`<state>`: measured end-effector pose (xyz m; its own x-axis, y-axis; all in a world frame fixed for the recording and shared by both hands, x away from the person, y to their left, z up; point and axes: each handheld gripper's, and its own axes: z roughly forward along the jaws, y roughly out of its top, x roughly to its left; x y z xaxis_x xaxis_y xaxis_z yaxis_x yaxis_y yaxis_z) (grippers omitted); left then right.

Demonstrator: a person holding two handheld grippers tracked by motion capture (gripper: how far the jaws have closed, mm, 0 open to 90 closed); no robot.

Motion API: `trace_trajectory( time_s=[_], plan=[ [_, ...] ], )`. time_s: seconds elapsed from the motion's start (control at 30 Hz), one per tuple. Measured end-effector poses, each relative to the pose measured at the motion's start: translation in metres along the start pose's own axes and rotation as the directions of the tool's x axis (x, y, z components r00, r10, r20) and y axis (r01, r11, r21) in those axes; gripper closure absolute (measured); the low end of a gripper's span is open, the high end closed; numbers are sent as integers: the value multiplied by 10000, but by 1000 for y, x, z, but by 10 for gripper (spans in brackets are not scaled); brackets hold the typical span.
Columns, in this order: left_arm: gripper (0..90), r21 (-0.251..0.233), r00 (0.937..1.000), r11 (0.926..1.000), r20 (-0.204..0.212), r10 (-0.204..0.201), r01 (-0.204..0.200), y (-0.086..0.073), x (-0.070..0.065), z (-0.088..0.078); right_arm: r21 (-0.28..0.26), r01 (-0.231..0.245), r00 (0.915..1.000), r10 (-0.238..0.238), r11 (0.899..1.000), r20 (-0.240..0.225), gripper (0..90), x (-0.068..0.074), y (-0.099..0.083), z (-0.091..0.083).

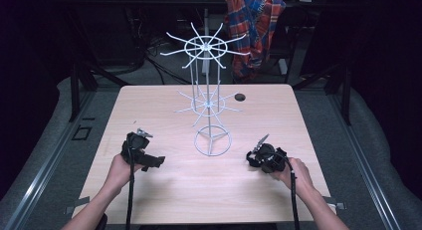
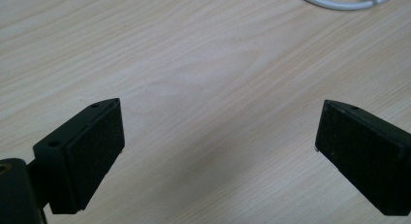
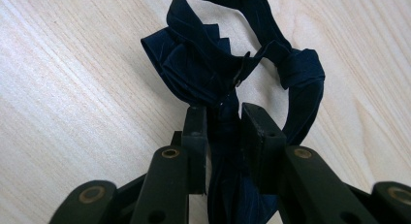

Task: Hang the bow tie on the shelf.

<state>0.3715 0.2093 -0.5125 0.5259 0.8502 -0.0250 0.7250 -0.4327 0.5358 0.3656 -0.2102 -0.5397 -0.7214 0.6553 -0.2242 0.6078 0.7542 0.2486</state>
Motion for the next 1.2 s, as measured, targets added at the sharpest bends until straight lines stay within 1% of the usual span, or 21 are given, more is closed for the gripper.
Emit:
trace_trajectory(
  time_s=[0.17, 0.23, 0.3, 0.33, 0.37, 0.4, 0.5, 0.63, 0.67, 0.77, 0.8, 0.83, 0.87, 0.9, 0.93, 0.97, 1.03, 1.07, 1.1, 1.17, 1.2],
  plan=[
    [37, 27, 10000, 10000, -3, 15, -15, 0, 0, 0, 43, -196, 9998, 196, 9998, -94, 715, -1, 1, 0],
    [37, 31, 10000, 10000, -2, 5, -5, 0, 0, 0, 44, -197, 9998, 197, 9998, -76, 716, 0, 1, 1],
    [37, 28, 10000, 10000, -16, 3, -3, 0, 0, 0, 178, -180, 9998, 180, 9997, -10, 717, -1, 3, 1],
    [37, 30, 10000, 10000, -13, 1, -1, 0, 0, 0, 343, -126, 9999, 125, 9993, 25, 723, -2, 5, 1],
    [37, -1, 10000, 10000, -14, -2, 2, 0, 0, 0, 343, -126, 9999, 125, 9993, 25, 723, -2, 5, 1],
    [37, -2, 10000, 10000, 5, 2, -2, 0, 0, 0, 251, -257, 9996, 259, 9994, -73, 727, -2, 5, 2],
    [37, 13, 10000, 10000, 7, -20, 20, 0, 0, 0, 337, -264, 9996, 263, 9991, 37, 741, -2, 5, 1],
    [37, -16, 10000, 10000, 12, 5, -5, 0, 0, -1, 98, -458, 9989, 458, 9989, -60, 761, -3, 3, 1],
    [37, -9, 10000, 10000, 18, 13, -13, 0, 0, -1, -83, -566, 9982, 565, 9984, -190, 768, -4, 2, 2],
    [37, -50, 10000, 10000, 2, 3, -3, 0, 1, -1, 49, -352, 9994, 352, 9994, 15, 794, -4, 3, -3],
    [37, -69, 10000, 10000, -19, -13, 13, 0, 0, -1, 49, -352, 9994, 352, 9994, 15, 794, -4, 3, -3],
    [37, -83, 10000, 10000, -13, -16, 16, 0, 1, -1, -86, -449, 9990, 449, 9990, -14, 804, -3, 3, -2],
    [37, -89, 10000, 10000, -8, -19, 19, 0, 0, -1, -326, -557, 9984, 553, 9979, -125, 829, -3, 2, -2],
    [37, -84, 10000, 10000, 2, -14, 14, 0, 0, -1, -183, -389, 9992, 389, 9991, -3, 847, -4, 3, -5],
    [37, -85, 10000, 10000, 4, -14, 14, 0, 0, -1, -270, -427, 9991, 425, 9987, -63, 900, -4, 3, -6],
    [37, -83, 10000, 10000, 9, -5, 5, 0, 0, -1, -454, -615, 9980, 609, 9971, -158, 900, -4, 2, -6],
    [37, -60, 10000, 10000, 33, 2, -2, 0, 0, -1, -354, -647, 9975, 637, 9973, -301, 900, -5, 1, -4],
    [37, -71, 10000, 10000, 16, 2, -2, 0, 0, -1, -193, -514, 9983, 508, 9985, -276, 891, -6, 2, -5],
    [37, -78, 10000, 10000, 22, -2, 2, 0, 0, -2, -193, -514, 9983, 508, 9985, -276, 891, -6, 2, -5],
    [37, -77, 10000, 10000, 15, -10, 10, 0, 0, -2, -237, -574, 9980, 568, 9981, -274, 804, -6, 2, -5],
    [37, -73, 10000, 10000, 21, -9, 10, 0, 0, -2, -106, -590, 9982, 588, 9982, -123, 752, -6, 2, -5]
  ],
)
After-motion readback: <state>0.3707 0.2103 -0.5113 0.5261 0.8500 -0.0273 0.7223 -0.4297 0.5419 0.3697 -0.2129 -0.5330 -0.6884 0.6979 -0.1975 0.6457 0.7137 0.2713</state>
